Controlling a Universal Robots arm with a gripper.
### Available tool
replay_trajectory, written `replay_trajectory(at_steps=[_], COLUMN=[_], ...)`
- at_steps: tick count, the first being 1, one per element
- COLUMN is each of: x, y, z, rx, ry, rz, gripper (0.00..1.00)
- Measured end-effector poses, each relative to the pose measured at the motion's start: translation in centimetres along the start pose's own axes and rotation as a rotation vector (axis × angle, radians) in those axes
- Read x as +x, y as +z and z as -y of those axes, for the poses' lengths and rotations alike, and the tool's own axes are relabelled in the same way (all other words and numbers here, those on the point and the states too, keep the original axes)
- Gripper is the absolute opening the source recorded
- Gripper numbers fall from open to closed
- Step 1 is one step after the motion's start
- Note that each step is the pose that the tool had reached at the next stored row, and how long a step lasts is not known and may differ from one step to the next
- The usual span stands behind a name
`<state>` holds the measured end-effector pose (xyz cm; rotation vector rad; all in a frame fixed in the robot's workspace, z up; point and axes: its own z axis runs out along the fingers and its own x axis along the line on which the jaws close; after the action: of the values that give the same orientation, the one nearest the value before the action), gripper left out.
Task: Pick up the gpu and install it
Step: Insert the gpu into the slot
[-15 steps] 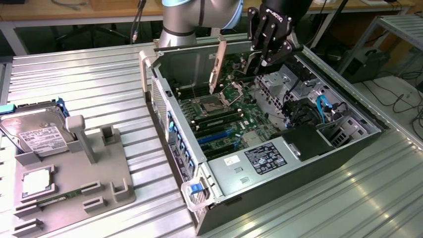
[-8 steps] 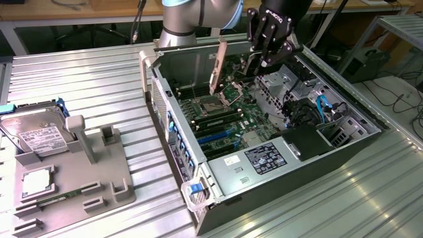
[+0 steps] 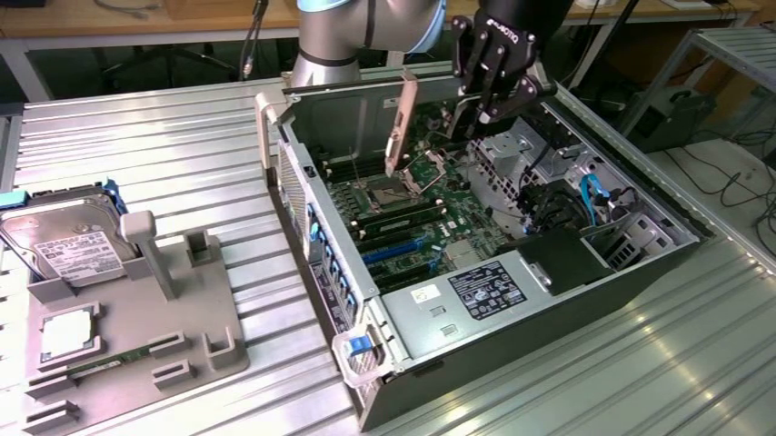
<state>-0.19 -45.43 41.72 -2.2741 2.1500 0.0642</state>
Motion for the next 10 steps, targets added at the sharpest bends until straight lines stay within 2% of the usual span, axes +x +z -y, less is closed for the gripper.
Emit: replay_trajectory(at_steps=[10], x=[0.01], y=[0.21], z=[0.00], rx=[-0.0007], ry=[-0.018], rz=[-0.0003], gripper=[0.28])
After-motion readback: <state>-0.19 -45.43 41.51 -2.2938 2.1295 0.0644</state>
